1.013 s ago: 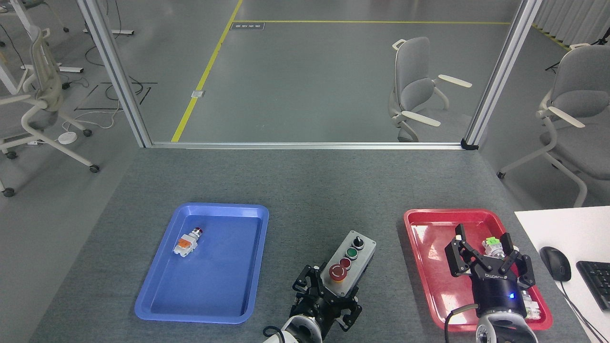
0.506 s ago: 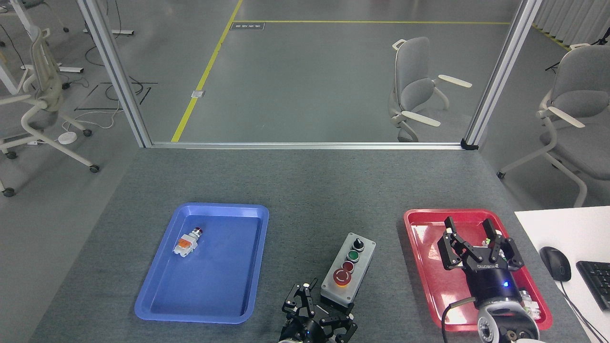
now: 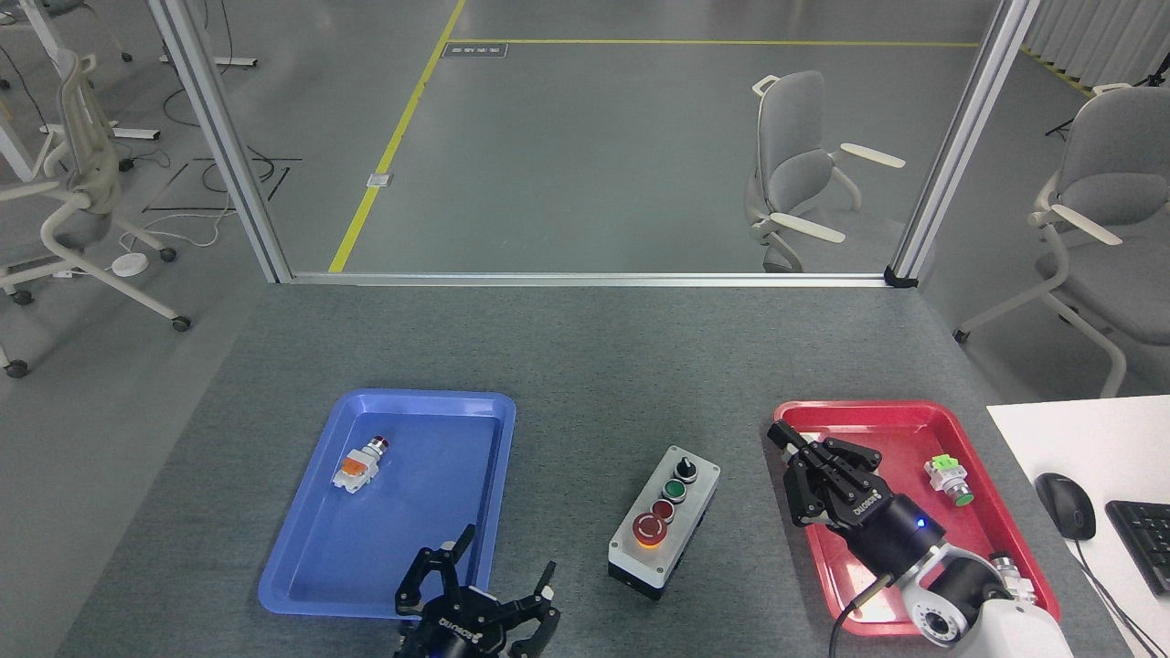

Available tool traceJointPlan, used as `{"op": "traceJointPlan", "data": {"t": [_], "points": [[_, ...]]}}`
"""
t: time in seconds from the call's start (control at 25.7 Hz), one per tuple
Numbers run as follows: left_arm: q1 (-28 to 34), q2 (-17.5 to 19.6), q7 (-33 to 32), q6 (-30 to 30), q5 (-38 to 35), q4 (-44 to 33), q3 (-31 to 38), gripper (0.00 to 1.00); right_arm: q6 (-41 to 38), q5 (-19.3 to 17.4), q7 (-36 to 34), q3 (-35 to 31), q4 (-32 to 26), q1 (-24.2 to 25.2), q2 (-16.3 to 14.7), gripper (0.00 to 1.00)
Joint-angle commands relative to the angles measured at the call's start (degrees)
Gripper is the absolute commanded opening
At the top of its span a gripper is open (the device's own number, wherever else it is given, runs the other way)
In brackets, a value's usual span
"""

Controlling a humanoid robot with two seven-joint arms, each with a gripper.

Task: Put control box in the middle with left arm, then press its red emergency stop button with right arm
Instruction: 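Withdraw the left gripper and move the right gripper toward the control box, then press the red button on the control box with the right gripper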

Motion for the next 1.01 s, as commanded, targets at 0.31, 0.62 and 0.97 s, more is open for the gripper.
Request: {"op": "traceJointPlan", "data": {"t": [0.31, 0.62, 0.97], "points": [[-1.02, -0.95, 0.15, -3.05, 3.17, -2.37, 24.3, 0.99, -0.38, 5.81, 0.12, 17.96, 11.91, -9.35, 6.35, 0.0], [-6.48, -0.87, 0.15, -2.61, 9.68, 4.84, 28.08, 0.99, -0.38, 6.95, 0.12, 18.76, 12.35, -7.94, 6.09, 0.0], [-6.12, -0.25, 1.38, -2.69, 9.06, 5.02, 29.49, 0.99, -0.38, 6.95, 0.2, 18.14, 12.97, -6.18, 1.78, 0.0]]}}
